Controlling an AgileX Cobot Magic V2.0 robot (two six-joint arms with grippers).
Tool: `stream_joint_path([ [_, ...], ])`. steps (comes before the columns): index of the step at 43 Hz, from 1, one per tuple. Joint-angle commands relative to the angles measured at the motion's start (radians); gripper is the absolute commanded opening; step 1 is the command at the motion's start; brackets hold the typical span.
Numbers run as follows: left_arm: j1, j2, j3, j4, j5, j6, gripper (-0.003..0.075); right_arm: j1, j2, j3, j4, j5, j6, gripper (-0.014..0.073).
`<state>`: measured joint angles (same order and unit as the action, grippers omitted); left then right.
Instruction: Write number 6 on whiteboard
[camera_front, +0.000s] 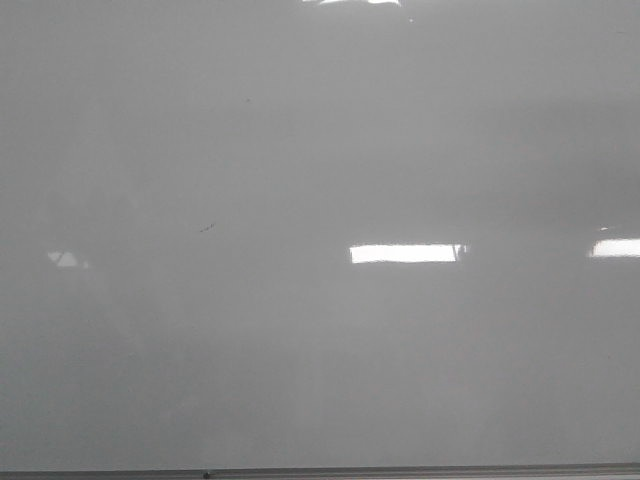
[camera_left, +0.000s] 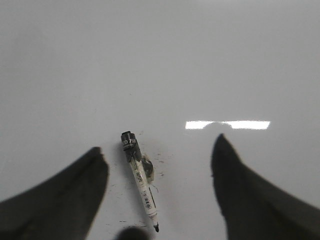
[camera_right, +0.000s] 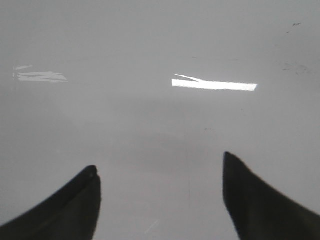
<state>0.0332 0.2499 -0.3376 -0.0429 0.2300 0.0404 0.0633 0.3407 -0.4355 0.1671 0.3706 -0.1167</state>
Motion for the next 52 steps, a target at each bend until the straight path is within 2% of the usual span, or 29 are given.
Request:
stream_joint_path([
  [1,0.0,0.017,-0.036,-0.016,-0.072,-0.004,0.0657,0.002,0.014,-0.039,0.005,-0.075,-0.001,0.0662],
  [7,0.0,0.047,-0.036,-0.081,-0.037,-0.004,0.0659,0.002,0.014,-0.039,0.005,-0.075,-0.001,0.0653],
  [12,0.0,0.179,-0.036,-0.189,-0.006,-0.004,0.0659,0.002,0.014,-0.039,0.005,-0.075,-0.001,0.0653],
  [15,0.0,0.287,-0.036,-0.235,-0.036,-0.004,0.0659,0.002,0.014,-0.039,0.005,-0.075,-0.001,0.0653],
  [19,0.0,0.451,-0.036,-0.291,-0.148,-0.004,0.0659,0.002,0.014,-0.039,0.005,-0.075,-0.001,0.0653],
  [25,0.012,0.673,-0.044,-0.291,-0.337,-0.004,0.0655,0.002,0.014,-0.039,0.005,-0.076,-0.001,0.0653],
  [35,0.013,0.999,-0.159,-0.266,-0.37,-0.004,0.0597,0.002,0.014,-0.039,0.005,-0.076,-0.001,0.0653],
  [45,0.013,1.147,-0.232,-0.265,-0.419,-0.004,0.0542,0.002,0.014,-0.039,0.005,-0.076,-0.001,0.0653],
  [52,0.013,1.181,-0.234,-0.265,-0.466,-0.004,0.047,0.002,0.014,-0.039,0.005,-0.076,-0.001,0.0653],
])
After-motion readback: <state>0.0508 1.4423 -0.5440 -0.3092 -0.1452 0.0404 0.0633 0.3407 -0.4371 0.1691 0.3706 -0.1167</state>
